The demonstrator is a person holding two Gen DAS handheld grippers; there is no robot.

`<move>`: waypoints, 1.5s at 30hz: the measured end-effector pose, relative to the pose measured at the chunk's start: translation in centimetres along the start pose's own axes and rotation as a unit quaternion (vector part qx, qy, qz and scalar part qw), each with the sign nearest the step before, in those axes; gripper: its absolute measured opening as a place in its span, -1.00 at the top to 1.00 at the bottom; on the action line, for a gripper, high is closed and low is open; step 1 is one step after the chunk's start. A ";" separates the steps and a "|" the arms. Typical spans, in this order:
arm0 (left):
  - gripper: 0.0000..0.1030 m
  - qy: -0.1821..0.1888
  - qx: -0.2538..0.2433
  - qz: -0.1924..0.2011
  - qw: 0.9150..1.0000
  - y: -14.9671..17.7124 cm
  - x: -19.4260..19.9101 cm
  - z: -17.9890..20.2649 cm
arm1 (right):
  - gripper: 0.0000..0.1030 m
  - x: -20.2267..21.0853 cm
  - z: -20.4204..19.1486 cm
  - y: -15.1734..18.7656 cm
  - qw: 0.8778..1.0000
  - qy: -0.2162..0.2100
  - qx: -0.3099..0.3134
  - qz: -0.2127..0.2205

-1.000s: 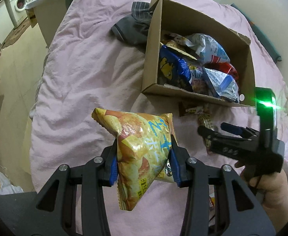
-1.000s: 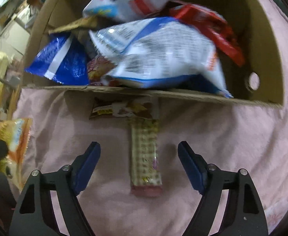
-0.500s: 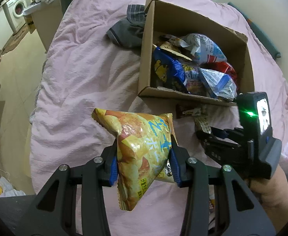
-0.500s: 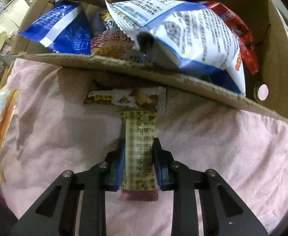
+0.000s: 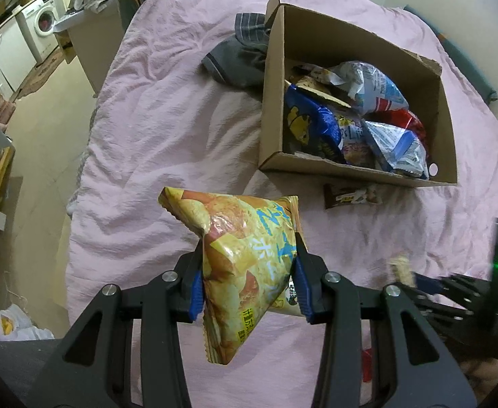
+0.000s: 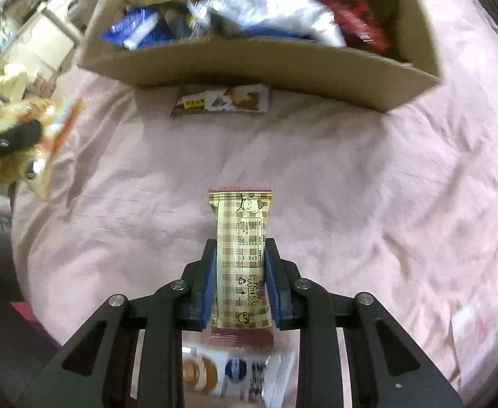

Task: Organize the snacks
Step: 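Carry chip bag and wafer bar over the box and open both tools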

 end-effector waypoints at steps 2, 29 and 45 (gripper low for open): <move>0.25 -0.010 0.001 0.007 1.000 0.1 0.2 -0.3 | 0.47 1.7 1.0 1.0 0.999 -0.018 -0.016 0.025; 0.25 -0.016 -0.030 0.122 0.992 -9.8 6.6 3.6 | 0.47 13.0 4.7 -8.3 0.972 -0.111 -0.059 0.199; 0.25 -0.093 -0.089 0.141 0.982 -16.7 1.5 8.1 | 0.47 10.2 9.0 -14.8 0.969 -0.112 -0.122 0.182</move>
Point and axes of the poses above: each gripper's, at about its wrist camera, not at the fingertips, and x roughly against the way its jaws point, z to its right, y to its underside, the point moved 4 cm from there along -x, roughly the way its jaws point, and after that the axes turned 14 degrees about -z, right-handed, at the moved point
